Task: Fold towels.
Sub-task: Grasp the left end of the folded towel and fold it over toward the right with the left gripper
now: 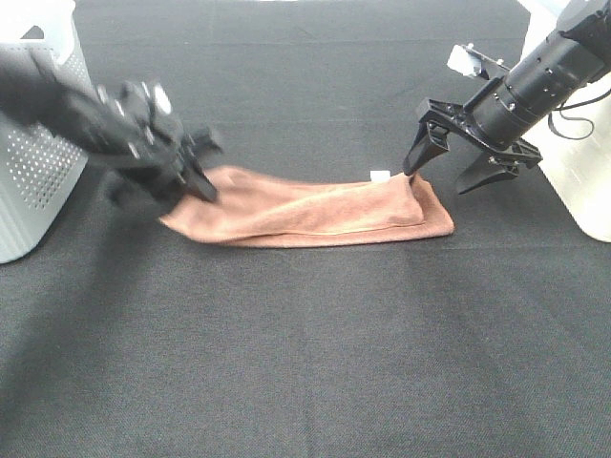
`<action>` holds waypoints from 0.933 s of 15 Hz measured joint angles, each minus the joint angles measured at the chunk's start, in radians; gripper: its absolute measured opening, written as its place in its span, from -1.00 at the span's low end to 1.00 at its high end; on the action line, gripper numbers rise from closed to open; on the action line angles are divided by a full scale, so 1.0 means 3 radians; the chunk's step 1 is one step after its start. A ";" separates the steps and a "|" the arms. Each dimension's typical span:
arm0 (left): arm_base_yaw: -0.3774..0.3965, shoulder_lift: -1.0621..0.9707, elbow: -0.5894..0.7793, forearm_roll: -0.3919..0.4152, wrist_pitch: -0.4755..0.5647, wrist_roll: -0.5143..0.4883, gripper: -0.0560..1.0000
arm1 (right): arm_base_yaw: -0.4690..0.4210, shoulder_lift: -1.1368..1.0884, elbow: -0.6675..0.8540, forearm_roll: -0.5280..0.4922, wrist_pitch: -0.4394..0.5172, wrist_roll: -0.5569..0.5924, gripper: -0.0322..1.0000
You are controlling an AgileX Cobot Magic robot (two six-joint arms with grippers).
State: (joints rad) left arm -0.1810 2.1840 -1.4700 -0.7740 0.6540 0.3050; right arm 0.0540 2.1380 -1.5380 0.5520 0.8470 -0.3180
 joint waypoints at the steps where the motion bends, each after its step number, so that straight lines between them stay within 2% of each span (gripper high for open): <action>1: 0.0000 -0.0053 -0.0137 0.0453 0.0150 -0.0380 -0.81 | 0.0000 0.0000 0.0000 0.0000 0.0000 0.0000 0.55; 2: 0.0000 -0.0083 -0.0283 0.0870 0.0347 -0.0750 -0.81 | 0.0000 0.0000 0.0000 0.0000 0.0000 0.0000 0.55; 4: 0.0000 -0.0147 -0.0707 0.1650 0.0833 -0.1247 -0.81 | 0.0000 0.0000 0.0000 -0.0017 0.0003 0.0000 0.55; 5: 0.0000 -0.0157 -0.0850 0.1737 0.0990 -0.1307 -0.81 | 0.0000 0.0000 0.0000 -0.0020 0.0003 0.0000 0.55; 8: -0.0040 -0.0177 -0.0997 0.1667 0.1130 -0.1327 -0.81 | 0.0000 0.0000 0.0000 -0.0020 0.0007 0.0000 0.55; 10: -0.0157 -0.0153 -0.1013 0.1377 0.1093 -0.1313 -0.81 | 0.0000 0.0000 0.0000 -0.0027 0.0007 0.0000 0.55; 12: -0.0403 0.0010 -0.1037 0.0967 0.0850 -0.1260 -0.81 | 0.0000 0.0000 0.0000 -0.0027 0.0033 0.0000 0.55; 13: -0.0447 0.0057 -0.1060 0.0923 0.0793 -0.1257 -0.81 | 0.0000 0.0000 0.0000 -0.0027 0.0037 0.0000 0.55; 14: -0.0610 0.0237 -0.1173 0.0850 0.0607 -0.1253 -0.81 | 0.0000 0.0000 0.0000 -0.0027 0.0037 0.0000 0.55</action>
State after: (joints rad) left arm -0.3640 2.2550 -1.8220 -0.5190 0.8360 -0.0710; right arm 0.0540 2.1380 -1.5380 0.5440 0.8580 -0.3180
